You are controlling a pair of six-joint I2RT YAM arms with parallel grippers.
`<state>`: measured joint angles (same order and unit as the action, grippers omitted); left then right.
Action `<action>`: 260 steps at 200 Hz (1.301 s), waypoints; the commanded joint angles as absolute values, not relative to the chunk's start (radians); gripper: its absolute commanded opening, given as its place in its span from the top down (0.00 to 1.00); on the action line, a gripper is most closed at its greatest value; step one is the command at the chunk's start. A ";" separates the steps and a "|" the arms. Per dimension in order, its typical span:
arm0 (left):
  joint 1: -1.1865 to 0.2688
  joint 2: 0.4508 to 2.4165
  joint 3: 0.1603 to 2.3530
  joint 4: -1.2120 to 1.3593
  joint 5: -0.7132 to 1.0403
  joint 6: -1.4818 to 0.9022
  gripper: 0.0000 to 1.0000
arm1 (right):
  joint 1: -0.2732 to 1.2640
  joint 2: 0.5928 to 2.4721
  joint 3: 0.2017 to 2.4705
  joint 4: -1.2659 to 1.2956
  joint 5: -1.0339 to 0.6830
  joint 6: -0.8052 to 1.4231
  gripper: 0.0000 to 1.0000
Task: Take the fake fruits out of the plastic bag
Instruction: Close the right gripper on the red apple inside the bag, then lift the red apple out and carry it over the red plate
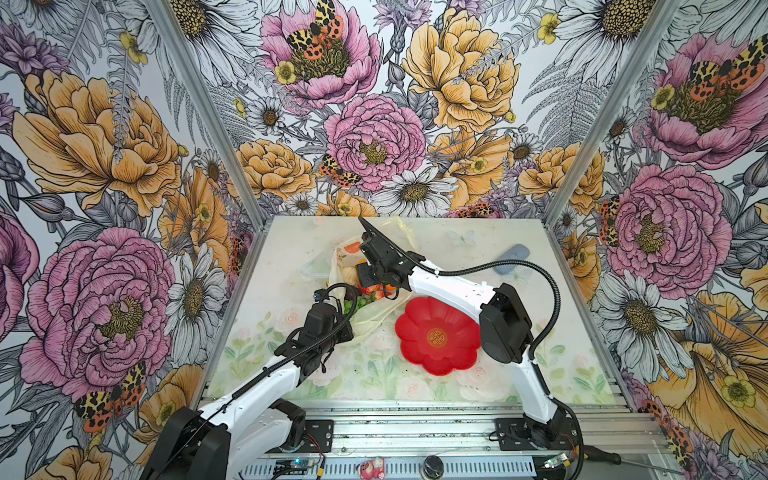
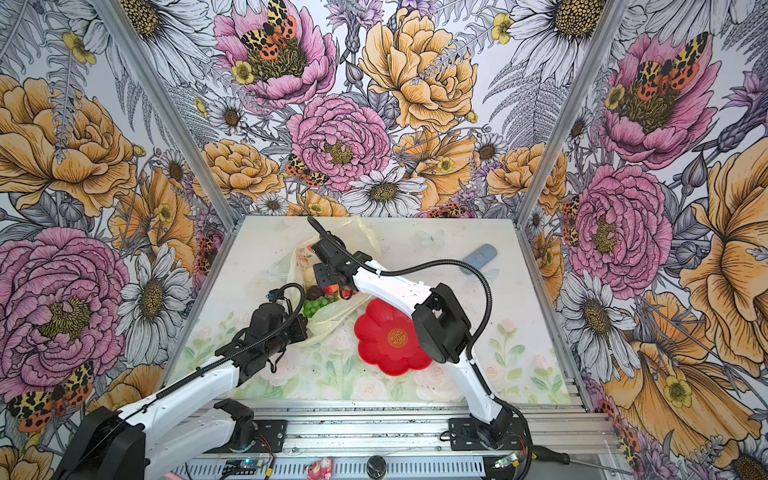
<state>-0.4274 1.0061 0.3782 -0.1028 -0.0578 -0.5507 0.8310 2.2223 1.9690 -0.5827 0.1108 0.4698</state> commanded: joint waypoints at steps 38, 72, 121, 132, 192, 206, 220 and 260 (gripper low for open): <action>-0.419 1.007 0.373 -0.075 -0.036 -0.555 1.00 | 0.830 2.321 1.984 -0.565 0.130 0.472 0.23; -0.418 1.007 0.373 -0.075 -0.036 -0.554 1.00 | 0.828 2.393 2.002 -0.566 0.128 0.474 0.22; -0.417 1.009 0.374 -0.074 -0.038 -0.552 1.00 | 0.824 2.410 2.017 -0.566 0.130 0.472 0.31; -0.417 1.011 0.374 -0.073 -0.038 -0.553 1.00 | 0.824 2.392 2.017 -0.566 0.135 0.466 0.34; -0.417 1.011 0.375 -0.074 -0.037 -0.553 1.00 | 0.827 2.222 1.921 -0.566 0.127 0.453 0.41; -0.416 1.010 0.374 -0.073 -0.038 -0.552 1.00 | 0.828 2.175 1.874 -0.566 0.123 0.451 0.43; -0.417 1.012 0.376 -0.073 -0.038 -0.553 1.00 | 0.831 2.119 1.818 -0.568 0.121 0.446 0.43; -0.416 1.010 0.376 -0.074 -0.038 -0.552 1.00 | 0.831 1.923 1.604 -0.581 0.100 0.440 0.44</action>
